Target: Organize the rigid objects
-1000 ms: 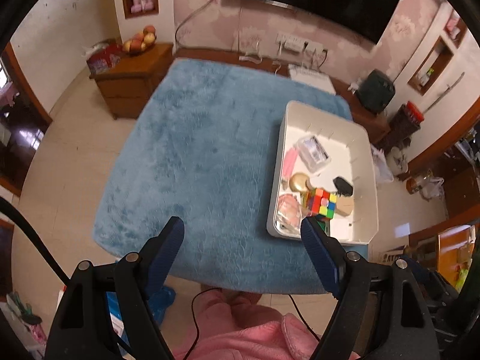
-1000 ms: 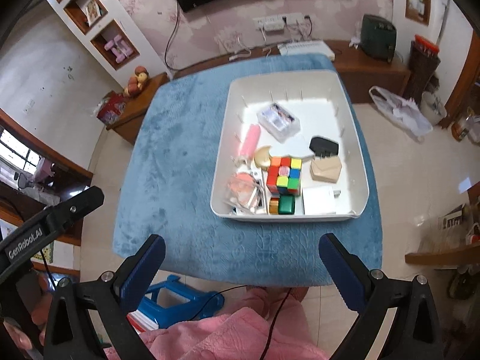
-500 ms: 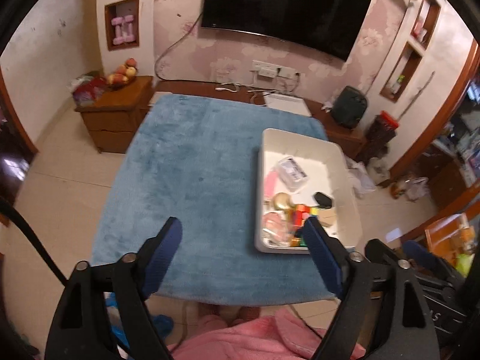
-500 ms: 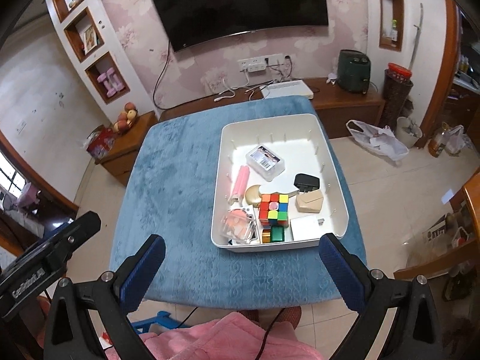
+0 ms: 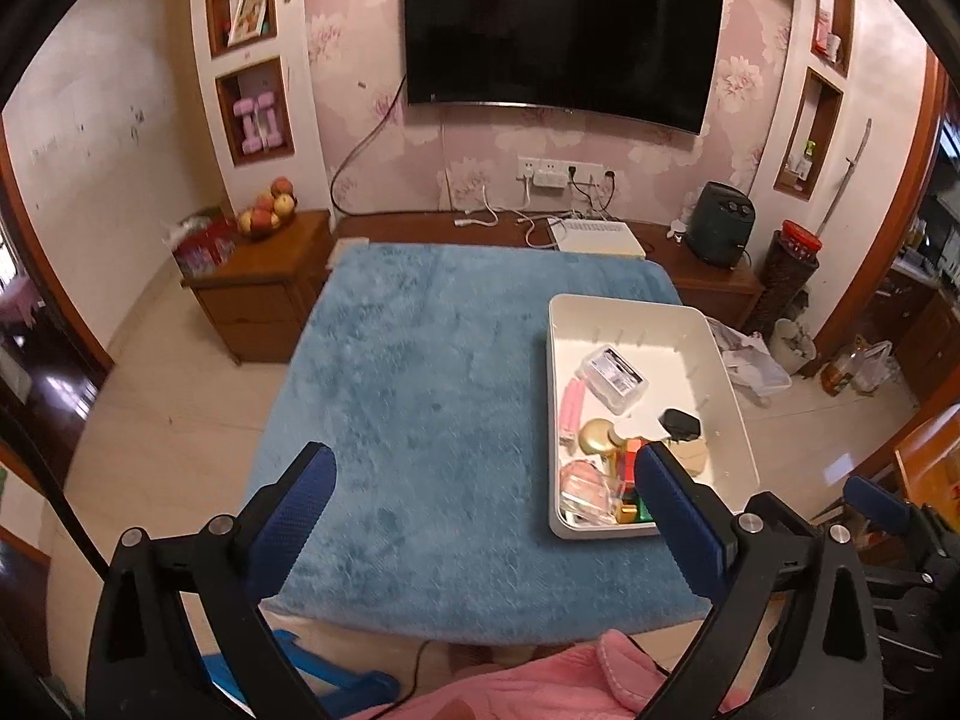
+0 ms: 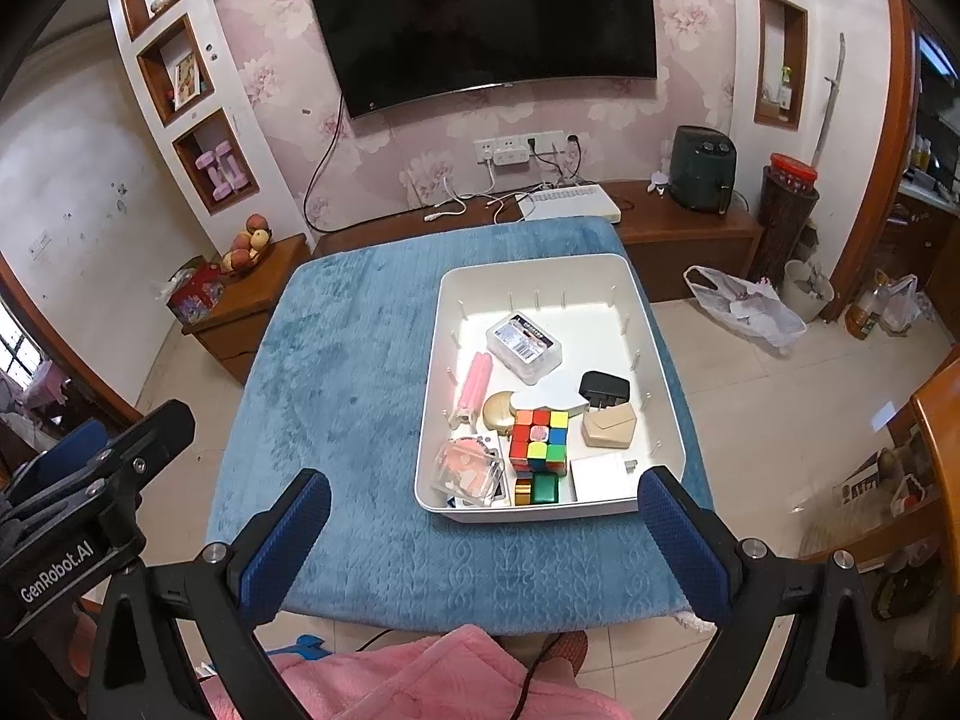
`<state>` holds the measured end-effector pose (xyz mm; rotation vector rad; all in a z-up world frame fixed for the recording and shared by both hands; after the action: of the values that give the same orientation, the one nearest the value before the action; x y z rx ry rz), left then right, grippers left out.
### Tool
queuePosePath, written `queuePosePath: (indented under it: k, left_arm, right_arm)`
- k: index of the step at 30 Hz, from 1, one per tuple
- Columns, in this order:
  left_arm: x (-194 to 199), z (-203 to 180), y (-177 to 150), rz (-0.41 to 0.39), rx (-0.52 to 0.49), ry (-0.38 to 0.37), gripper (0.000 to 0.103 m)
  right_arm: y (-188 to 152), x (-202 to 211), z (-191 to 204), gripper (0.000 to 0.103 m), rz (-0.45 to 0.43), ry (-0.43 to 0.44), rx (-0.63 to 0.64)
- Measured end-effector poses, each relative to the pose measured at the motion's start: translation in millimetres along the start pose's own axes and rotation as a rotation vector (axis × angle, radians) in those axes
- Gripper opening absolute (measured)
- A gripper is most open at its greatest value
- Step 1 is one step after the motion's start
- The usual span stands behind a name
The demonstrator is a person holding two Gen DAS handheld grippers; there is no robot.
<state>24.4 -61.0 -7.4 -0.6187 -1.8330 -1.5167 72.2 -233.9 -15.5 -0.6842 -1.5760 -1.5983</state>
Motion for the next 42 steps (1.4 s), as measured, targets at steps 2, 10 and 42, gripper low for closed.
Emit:
queuePosePath:
  k: [2, 10, 42]
  left_arm:
    - [1, -1, 2, -0.015, -0.012, 0.009, 0.100]
    - [-1, -5, 8, -0.032, -0.038, 0.023, 0.100]
    - [-37, -20, 39, -0.046, -0.063, 0.024, 0.100]
  right_arm:
    - [0, -1, 0, 0.103, -0.003, 0.001, -0.005]
    - [2, -2, -2, 0.103, -0.005, 0.004, -0.016]
    - [38, -41, -16, 0.103, -0.005, -0.011, -0.037]
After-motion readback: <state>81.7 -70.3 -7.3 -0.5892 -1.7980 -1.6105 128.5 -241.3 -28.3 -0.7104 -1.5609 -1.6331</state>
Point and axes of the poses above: each gripper's, at about its wrist camera, not at the fingertips, and x roughly against the way its jaws point, z to its left, y to its top, the point moved 8 cm from there along -x, roughly the way its jaws point, and after that the axes turned 9 degrees about x, right-handed, at the moved point
